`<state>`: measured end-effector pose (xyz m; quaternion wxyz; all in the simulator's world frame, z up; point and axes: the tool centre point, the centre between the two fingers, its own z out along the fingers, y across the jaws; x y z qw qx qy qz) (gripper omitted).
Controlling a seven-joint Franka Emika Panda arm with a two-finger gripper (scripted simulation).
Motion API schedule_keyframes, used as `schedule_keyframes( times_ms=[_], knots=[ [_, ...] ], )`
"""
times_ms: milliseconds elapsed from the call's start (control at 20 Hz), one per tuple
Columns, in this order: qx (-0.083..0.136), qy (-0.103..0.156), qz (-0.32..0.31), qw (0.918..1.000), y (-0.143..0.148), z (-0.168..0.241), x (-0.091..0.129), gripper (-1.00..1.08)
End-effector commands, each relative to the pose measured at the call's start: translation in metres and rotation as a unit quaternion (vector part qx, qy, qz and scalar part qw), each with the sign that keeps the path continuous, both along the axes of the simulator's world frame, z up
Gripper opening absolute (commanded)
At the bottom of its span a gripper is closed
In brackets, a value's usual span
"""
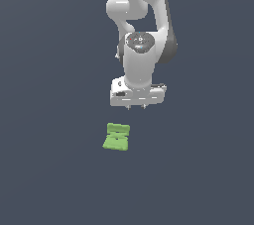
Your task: Pick up the object and move it to a goal position.
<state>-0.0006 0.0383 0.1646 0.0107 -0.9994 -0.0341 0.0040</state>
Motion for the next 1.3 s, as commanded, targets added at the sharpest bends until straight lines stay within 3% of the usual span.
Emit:
schedule_keyframes(
  times_ms=[0,300,550,900,1250],
  knots=[
    [0.001,-0.004,0.002,1.0,0.0,0.003,0.001,0.28],
    [0.004,-0.03,0.006,0.9995,-0.006,0.022,0.01,0.28],
    [0.004,-0.067,0.012,0.9977,-0.015,0.049,0.022,0.28],
    [-0.006,-0.142,0.026,0.9894,-0.033,0.107,0.041,0.28],
    [-0.031,-0.222,0.045,0.9736,-0.053,0.173,0.055,0.28]
  ],
)
